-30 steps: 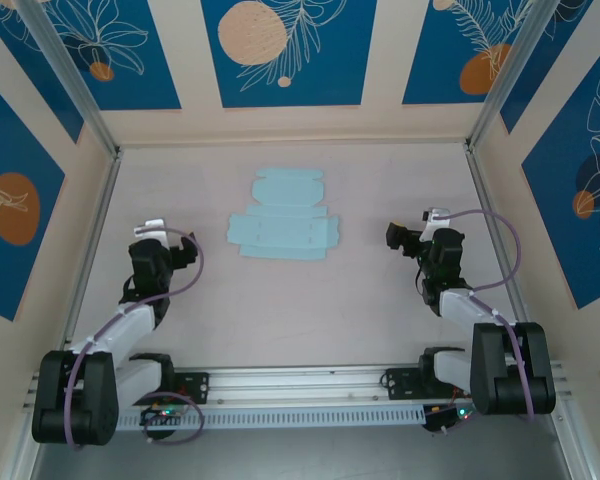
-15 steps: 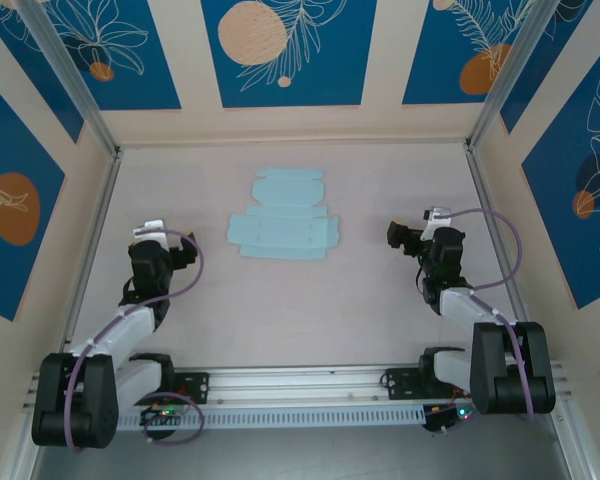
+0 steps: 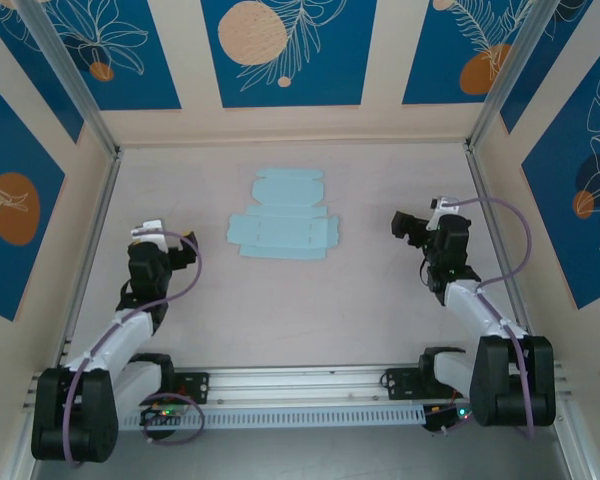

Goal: Fold the paper box

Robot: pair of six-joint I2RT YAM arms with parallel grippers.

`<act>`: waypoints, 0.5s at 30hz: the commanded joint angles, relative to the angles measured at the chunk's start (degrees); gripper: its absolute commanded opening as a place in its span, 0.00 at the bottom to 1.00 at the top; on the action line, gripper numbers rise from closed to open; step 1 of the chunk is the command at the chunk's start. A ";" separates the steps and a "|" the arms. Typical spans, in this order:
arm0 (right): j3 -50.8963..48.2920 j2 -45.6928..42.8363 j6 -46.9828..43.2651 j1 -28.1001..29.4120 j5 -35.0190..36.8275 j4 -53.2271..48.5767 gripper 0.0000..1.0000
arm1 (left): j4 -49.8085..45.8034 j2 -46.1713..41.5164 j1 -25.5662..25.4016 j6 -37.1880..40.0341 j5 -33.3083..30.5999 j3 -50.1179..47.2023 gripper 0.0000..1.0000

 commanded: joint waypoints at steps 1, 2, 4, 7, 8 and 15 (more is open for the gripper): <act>5.93 -2.11 3.38 -0.29 0.14 -11.94 0.99 | -5.47 -1.86 0.50 -4.55 4.95 4.77 1.00; 7.90 -2.24 3.94 -0.19 -0.86 -15.14 0.99 | -6.82 -2.08 0.55 -5.80 7.06 5.88 1.00; 11.81 -1.62 4.61 0.09 -3.62 -21.01 0.99 | -9.29 -2.07 0.51 -9.17 9.81 7.52 1.00; 18.45 1.04 4.60 1.64 -8.13 -28.88 0.99 | -11.45 -1.48 0.46 -15.51 12.58 8.36 1.00; 21.20 2.88 4.33 2.67 -9.75 -31.92 0.99 | -11.82 -1.05 0.34 -17.30 14.04 8.48 1.00; 41.20 22.36 3.19 15.73 -11.99 -47.43 0.93 | -12.01 6.01 -2.41 -24.60 20.77 10.55 1.00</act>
